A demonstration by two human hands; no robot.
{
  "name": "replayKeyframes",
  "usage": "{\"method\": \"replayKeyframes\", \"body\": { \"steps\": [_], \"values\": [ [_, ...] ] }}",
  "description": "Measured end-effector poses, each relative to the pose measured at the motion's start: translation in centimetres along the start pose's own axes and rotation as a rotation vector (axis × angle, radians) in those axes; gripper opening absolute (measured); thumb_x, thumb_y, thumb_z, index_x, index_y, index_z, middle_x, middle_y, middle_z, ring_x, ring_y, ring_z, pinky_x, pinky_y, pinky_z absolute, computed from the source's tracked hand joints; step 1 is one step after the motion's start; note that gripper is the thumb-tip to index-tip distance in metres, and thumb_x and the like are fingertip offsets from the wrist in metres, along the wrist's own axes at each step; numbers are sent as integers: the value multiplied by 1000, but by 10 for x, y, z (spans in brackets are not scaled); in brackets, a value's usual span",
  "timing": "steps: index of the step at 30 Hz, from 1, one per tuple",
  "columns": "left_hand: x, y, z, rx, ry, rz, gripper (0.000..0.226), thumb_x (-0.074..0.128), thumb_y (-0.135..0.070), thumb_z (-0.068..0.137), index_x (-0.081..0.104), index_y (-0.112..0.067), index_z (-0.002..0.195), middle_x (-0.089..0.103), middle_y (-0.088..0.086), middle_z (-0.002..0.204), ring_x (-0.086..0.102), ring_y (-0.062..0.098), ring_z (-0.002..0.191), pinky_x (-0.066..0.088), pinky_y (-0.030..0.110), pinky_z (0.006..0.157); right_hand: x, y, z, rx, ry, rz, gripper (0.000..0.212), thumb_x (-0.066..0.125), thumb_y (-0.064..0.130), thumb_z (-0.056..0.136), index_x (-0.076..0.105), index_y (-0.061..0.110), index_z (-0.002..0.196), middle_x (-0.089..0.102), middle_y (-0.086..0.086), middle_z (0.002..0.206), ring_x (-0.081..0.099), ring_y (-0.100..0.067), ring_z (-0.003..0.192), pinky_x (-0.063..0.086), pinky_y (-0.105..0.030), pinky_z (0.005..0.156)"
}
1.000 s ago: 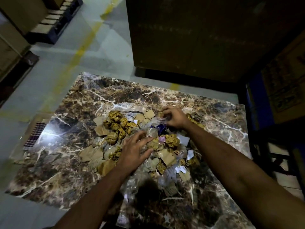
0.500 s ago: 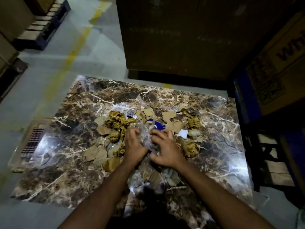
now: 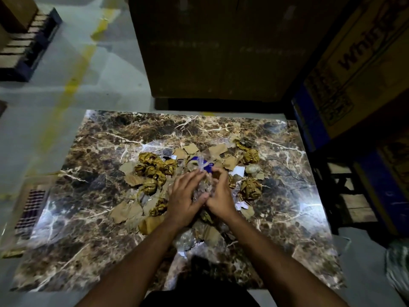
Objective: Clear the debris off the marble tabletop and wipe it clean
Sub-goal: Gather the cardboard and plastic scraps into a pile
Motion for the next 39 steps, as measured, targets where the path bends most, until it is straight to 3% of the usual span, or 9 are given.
{"method": "replayKeyframes", "body": {
  "steps": [2, 6, 9, 14, 17, 22, 28, 36, 39],
  "values": [
    [-2, -5, 1, -25, 28, 81, 81, 14, -90, 83, 29, -49, 151, 35, -12, 160, 28, 20, 145, 23, 60, 116, -11, -3, 8, 141, 62, 307, 95, 67, -16, 82, 18, 37, 144, 34, -6, 158, 41, -24, 144, 56, -31, 94],
    [0, 0, 7, -3, 64, 264, 77, 49, -81, 81, 32, -49, 148, 40, -14, 155, 36, 18, 141, 29, 56, 115, -38, 1, 16, 355, 148, 677, 94, 43, -24, 92, 6, 30, 159, 33, -12, 162, 41, -31, 145, 58, -26, 72],
    [2, 3, 8, 7, 83, 325, 75, 64, -64, 78, 36, -48, 146, 44, -12, 152, 43, 21, 137, 34, 54, 112, -63, 12, 31, 253, 153, 218, 71, 64, -3, 95, 29, 23, 152, 56, -8, 143, 60, -27, 126, 61, -39, 84],
    [4, -2, 7, -15, 63, 371, 72, 74, -51, 78, 44, -46, 143, 48, -11, 150, 46, 24, 134, 36, 53, 109, -127, 36, 83, 150, -23, 11, 23, 62, -4, 95, 63, 13, 111, 69, -14, 116, 75, -22, 87, 64, -35, 65],
    [6, -2, 7, -24, 60, 374, 76, 80, -47, 74, 46, -46, 143, 49, -12, 149, 47, 24, 131, 41, 53, 106, -157, 41, 131, -71, -85, -488, 30, 69, 11, 94, 66, 23, 122, 68, -5, 126, 66, -16, 104, 58, -44, 95],
    [7, 1, 7, -25, 37, 378, 76, 80, -45, 73, 47, -46, 142, 50, -14, 147, 47, 22, 128, 43, 50, 101, -154, -1, 180, -151, 390, -1212, 69, 40, 74, 94, 30, 47, 156, 17, 2, 170, 14, -32, 155, 11, -70, 117],
    [7, 4, 6, -37, 30, 367, 68, 65, -49, 75, 50, -44, 141, 50, -14, 147, 47, 23, 128, 40, 47, 100, -174, -44, 133, -167, 430, -906, 78, 23, 76, 93, 45, 30, 152, 40, -7, 159, 35, -29, 145, 29, -53, 119],
    [8, 4, 7, -64, 45, 344, 73, 74, -44, 76, 46, -46, 143, 49, -14, 148, 45, 23, 129, 42, 50, 101, -147, -82, 29, -76, 373, -908, 106, 40, 93, 73, 8, 44, 161, 1, 5, 171, -7, -29, 156, -11, -65, 119],
    [7, 2, 7, -63, 44, 362, 74, 76, -44, 77, 45, -46, 143, 48, -13, 150, 44, 24, 131, 40, 51, 103, -131, -93, 5, -97, 211, -935, 98, 57, 80, 77, 22, 39, 159, 16, 5, 167, 5, -28, 154, 0, -65, 122]
  ]
}}
Point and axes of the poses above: each hand's wrist, its own z-axis towards the middle knuckle, its own x-axis out of the palm, y = z × x, the point moved 4 cm from there along z, towards the middle knuckle
